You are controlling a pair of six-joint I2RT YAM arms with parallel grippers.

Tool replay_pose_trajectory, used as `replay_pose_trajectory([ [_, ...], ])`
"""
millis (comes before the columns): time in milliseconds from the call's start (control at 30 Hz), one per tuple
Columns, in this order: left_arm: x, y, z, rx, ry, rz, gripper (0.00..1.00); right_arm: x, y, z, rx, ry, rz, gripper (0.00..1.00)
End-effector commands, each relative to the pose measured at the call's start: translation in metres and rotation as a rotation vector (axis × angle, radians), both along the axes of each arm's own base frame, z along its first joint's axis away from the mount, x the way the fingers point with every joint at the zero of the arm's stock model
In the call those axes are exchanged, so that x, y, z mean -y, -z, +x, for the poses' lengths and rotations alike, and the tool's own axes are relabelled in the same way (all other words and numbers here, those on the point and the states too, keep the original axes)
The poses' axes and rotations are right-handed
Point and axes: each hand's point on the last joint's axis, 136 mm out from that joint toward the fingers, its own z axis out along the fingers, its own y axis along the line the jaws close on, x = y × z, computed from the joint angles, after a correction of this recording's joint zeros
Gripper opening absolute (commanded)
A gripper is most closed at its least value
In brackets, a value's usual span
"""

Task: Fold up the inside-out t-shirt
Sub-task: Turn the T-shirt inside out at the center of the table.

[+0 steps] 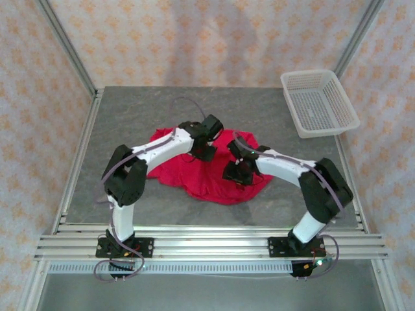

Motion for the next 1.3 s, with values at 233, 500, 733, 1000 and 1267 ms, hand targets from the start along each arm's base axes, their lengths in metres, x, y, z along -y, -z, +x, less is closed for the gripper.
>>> replay_pose_trajectory([
  [233, -0.044, -0.089, 0.007, 0.13, -0.161, -0.172, 0.0, 0.019, -0.034, 0.023, 0.125, 0.035, -0.087, 0.0],
  [500, -0.083, -0.09, -0.001, 0.162, -0.276, -0.23, 0.0, 0.118, -0.1, 0.013, 0.271, 0.166, -0.242, 0.0],
  [733, -0.059, -0.092, -0.003, 0.208, -0.343, -0.459, 0.0, 0.116, -0.078, -0.005, 0.209, 0.161, -0.165, 0.0],
  [1000, -0.025, -0.069, -0.001, 0.187, -0.339, -0.545, 0.0, 0.1, -0.087, 0.001, 0.221, 0.131, -0.182, 0.48],
  [1267, -0.027, -0.066, -0.004, 0.18, -0.343, -0.524, 0.0, -0.015, -0.128, 0.034, 0.359, 0.062, 0.196, 0.25],
])
